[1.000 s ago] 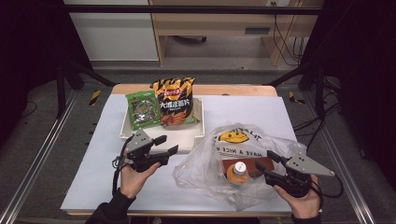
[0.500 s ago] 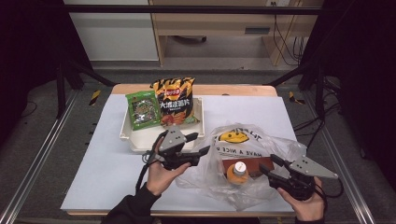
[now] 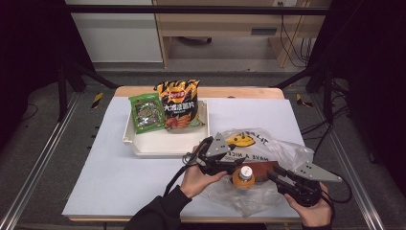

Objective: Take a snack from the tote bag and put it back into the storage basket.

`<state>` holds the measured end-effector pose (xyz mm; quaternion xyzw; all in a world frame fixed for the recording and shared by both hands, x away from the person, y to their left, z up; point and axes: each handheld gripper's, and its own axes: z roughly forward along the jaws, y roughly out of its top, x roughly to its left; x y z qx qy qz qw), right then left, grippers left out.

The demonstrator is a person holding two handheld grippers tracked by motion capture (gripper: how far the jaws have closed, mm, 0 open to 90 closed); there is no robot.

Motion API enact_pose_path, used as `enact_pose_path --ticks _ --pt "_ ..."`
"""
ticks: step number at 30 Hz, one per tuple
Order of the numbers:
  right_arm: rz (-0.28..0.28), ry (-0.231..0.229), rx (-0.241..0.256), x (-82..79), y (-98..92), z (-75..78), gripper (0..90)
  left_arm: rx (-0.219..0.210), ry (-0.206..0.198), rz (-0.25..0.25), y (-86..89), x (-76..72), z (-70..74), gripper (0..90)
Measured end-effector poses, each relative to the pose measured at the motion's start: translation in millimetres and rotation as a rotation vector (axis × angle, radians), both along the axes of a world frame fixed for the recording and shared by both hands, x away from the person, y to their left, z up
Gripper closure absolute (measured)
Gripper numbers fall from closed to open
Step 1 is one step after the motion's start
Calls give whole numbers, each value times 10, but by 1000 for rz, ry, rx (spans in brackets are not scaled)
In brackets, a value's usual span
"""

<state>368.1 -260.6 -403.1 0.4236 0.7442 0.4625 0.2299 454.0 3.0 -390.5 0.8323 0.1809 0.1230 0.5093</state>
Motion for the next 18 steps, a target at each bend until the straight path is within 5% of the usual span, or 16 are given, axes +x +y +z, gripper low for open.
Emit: enact_pose_path --ticks 10,18 --pt "-34 48 -54 72 -31 -130 779 75 16 4 -19 89 -295 491" --pt "-11 60 -48 84 5 -152 771 156 10 -42 97 79 -420 461"
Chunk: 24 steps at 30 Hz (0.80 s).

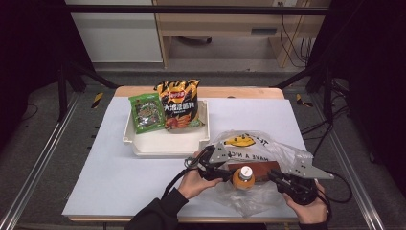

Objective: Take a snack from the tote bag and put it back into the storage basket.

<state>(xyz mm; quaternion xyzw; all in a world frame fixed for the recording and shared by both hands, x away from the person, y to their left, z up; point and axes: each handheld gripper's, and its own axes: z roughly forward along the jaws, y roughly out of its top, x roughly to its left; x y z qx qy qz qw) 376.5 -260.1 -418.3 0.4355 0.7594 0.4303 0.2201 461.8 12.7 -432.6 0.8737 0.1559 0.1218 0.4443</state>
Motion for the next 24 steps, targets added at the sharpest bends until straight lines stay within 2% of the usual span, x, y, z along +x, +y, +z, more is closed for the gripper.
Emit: enact_pose_path --ticks 4,12,14,15,21,24 --pt "2 16 -3 19 19 -34 756 34 5 -18 12 25 -62 411" --pt "-24 39 -15 48 -5 -93 745 27 29 -56 63 13 -64 371" --pt "-33 39 -16 56 -20 -101 746 76 30 -84 107 -3 -79 357" --pt "-32 41 -17 59 -24 -107 744 85 29 -85 114 -8 -97 349" --pt "-42 58 -25 73 -23 -136 739 112 33 -105 63 11 -180 314" --pt "-59 60 -36 73 -43 -143 750 121 35 -97 20 31 -202 320"
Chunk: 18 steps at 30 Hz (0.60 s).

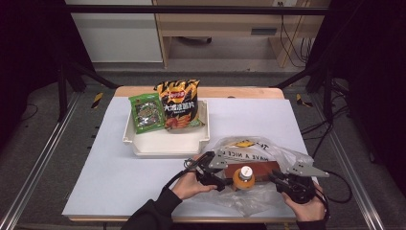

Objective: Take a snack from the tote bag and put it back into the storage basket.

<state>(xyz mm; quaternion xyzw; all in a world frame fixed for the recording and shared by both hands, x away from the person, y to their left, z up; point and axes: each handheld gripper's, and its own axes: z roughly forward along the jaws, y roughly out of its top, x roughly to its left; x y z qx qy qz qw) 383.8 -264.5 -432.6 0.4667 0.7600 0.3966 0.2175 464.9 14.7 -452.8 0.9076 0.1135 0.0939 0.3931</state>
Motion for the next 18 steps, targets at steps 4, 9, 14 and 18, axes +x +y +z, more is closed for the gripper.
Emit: enact_pose_path --ticks 4,9,14,18 --pt "-48 -1 -7 0 -65 -7 792 -3 20 -4 6 3 -14 366" --pt "-117 -17 -29 57 -168 -87 838 -3 11 7 78 -67 -16 419" --pt "-136 -12 -13 127 -242 -183 827 -7 22 22 75 -73 -10 414" --pt "-122 -20 10 119 -247 -159 818 -35 30 27 28 -44 14 380"
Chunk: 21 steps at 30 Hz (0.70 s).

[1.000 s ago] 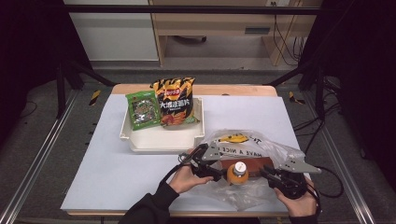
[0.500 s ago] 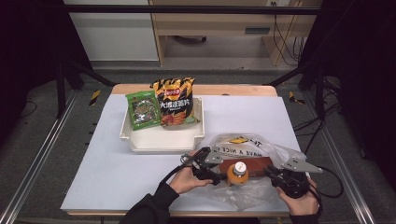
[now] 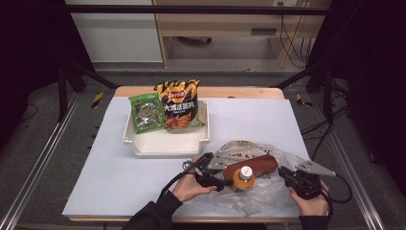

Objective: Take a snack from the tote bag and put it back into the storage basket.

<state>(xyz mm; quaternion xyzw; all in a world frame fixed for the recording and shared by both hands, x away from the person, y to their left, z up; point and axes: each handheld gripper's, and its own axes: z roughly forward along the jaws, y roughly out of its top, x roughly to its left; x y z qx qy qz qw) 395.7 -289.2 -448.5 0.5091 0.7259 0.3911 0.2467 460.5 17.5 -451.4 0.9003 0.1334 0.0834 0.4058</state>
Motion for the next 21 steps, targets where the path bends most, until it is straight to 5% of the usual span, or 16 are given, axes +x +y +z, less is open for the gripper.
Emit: enact_pose_path --ticks 3,8,13,21 --pt "12 -13 5 1 14 37 819 4 4 4 -52 52 9 353" --pt "23 0 2 34 51 17 820 2 66 -7 -93 132 -30 388" --pt "26 -10 2 30 46 21 820 2 46 -5 -64 121 6 426" --pt "17 -5 -1 30 43 4 826 -113 9 72 80 133 74 430"
